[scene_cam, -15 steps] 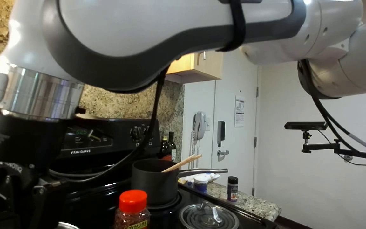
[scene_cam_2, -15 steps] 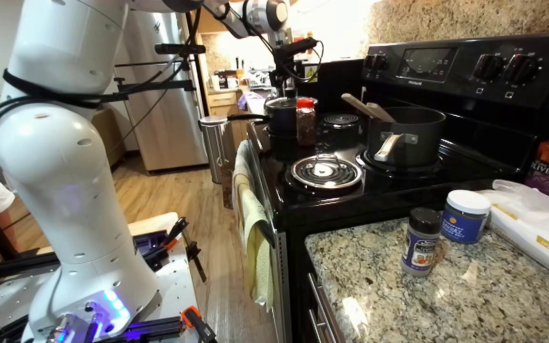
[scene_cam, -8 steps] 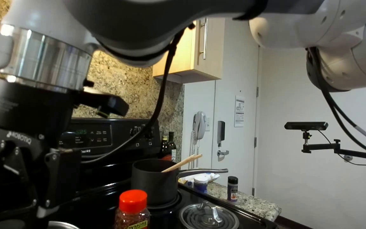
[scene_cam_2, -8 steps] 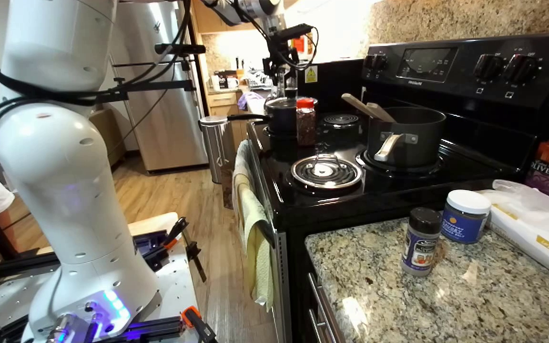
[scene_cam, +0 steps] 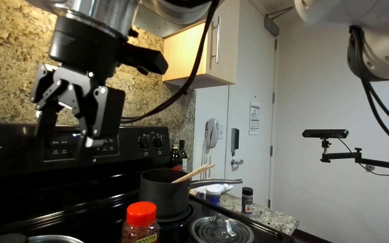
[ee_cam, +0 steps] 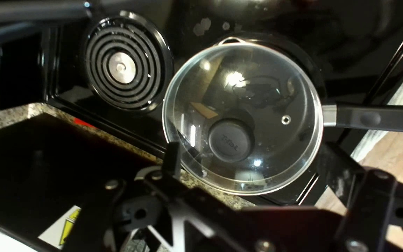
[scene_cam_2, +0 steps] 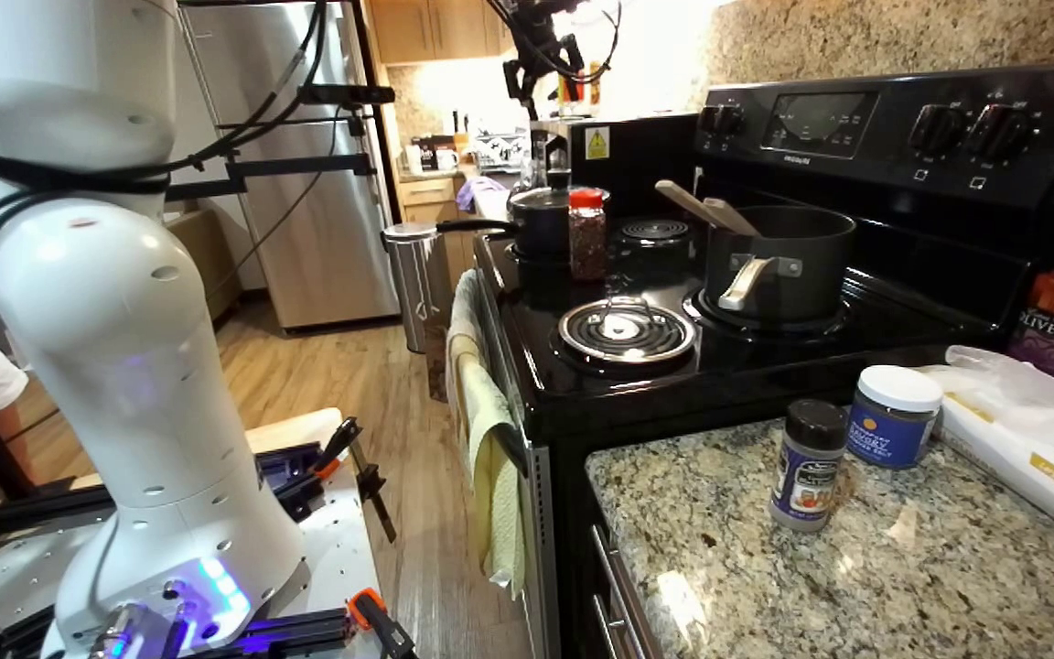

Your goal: Pick the big lid and put it on the big pot

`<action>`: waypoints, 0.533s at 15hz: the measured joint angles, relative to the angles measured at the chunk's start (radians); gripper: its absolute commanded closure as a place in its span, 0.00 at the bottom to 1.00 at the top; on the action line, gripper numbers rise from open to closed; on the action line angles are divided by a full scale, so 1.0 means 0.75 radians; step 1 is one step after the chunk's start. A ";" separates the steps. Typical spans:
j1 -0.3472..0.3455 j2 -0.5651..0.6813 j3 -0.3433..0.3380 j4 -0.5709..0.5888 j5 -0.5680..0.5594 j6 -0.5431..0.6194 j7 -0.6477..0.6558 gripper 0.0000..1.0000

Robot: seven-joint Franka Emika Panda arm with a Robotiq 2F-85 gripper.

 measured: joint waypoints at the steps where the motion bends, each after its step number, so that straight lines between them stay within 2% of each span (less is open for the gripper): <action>1: -0.007 -0.036 -0.019 -0.031 0.000 0.001 0.033 0.00; 5: -0.059 -0.199 -0.090 -0.228 0.024 0.020 0.150 0.00; 8: -0.130 -0.339 -0.104 -0.426 0.041 0.084 0.277 0.00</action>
